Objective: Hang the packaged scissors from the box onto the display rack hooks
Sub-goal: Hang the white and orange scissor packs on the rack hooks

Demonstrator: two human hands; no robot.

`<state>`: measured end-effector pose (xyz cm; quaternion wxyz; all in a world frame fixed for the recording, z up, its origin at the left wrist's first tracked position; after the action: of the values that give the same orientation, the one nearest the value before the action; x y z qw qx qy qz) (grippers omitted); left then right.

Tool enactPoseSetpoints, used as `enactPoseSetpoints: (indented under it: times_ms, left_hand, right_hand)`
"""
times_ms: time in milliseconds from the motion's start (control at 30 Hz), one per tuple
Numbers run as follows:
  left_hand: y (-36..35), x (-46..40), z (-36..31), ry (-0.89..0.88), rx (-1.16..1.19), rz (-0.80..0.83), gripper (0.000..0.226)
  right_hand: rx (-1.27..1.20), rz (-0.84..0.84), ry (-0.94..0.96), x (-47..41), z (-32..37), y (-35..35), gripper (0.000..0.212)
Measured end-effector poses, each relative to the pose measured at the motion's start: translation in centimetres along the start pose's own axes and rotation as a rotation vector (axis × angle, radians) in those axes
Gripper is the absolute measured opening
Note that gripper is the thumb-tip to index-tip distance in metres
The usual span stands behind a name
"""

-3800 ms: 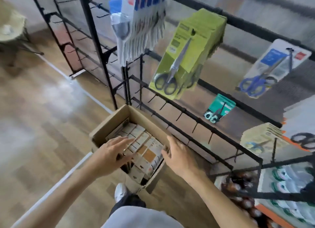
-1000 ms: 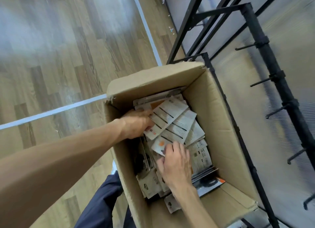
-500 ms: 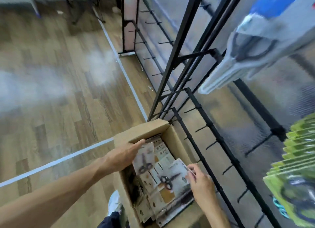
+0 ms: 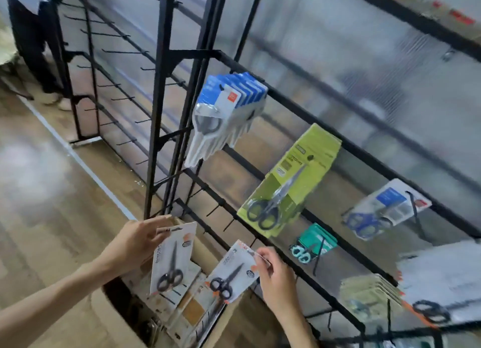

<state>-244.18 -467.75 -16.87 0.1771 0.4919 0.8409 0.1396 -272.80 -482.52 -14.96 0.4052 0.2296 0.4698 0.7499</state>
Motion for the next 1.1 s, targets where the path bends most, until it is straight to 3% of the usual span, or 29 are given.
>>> enactPoseSetpoints:
  times_ms: [200, 700, 800, 1100]
  left_hand:
    - [-6.8, 0.5, -6.6, -0.165, -0.114, 0.208, 0.019]
    - [-26.7, 4.6, -28.4, -0.591, -0.067, 0.307, 0.009]
    - [-30.5, 5.1, -32.4, -0.630, -0.090, 0.384, 0.016]
    - [-33.4, 4.4, -40.9, -0.777, -0.090, 0.414, 0.011]
  right_hand:
    - [-0.062, -0.093, -0.007, 4.2, -4.0, 5.9, 0.009]
    - [0.012, -0.428, -0.075, 18.2, -18.0, 25.1, 0.010]
    - [0.076, -0.480, -0.083, 20.0, -19.8, 29.4, 0.013]
    - [0.006, -0.514, -0.164, 19.4, -21.8, 36.9, 0.012]
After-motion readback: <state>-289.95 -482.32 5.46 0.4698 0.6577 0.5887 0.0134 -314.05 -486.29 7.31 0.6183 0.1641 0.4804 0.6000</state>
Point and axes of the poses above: each hand's wrist, its own x-axis away from the middle knuckle, its own y-axis out of the back of the hand, z = x × y, the point moved 8 cm from there along -x, towards the middle knuckle, and after that the axes turned 14 degrees about x, right-handed, at the moved point
